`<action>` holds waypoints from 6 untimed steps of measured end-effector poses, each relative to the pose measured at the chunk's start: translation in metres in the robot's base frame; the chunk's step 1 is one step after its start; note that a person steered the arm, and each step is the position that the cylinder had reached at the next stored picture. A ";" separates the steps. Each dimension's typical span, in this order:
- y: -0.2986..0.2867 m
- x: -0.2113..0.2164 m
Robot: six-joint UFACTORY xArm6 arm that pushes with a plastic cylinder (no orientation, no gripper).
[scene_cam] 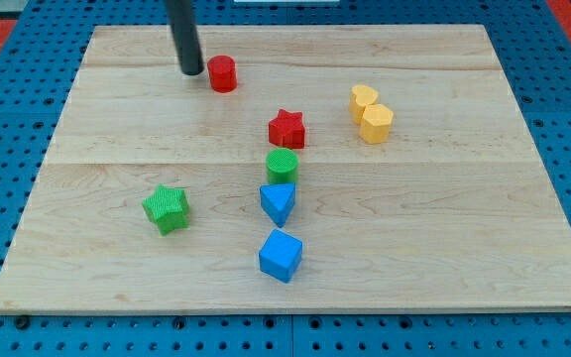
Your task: Put the red circle at the top of red star
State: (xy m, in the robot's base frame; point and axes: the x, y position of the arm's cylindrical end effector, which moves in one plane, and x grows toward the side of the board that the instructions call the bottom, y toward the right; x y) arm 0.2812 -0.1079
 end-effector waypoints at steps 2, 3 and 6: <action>0.075 0.027; 0.075 0.036; -0.083 0.253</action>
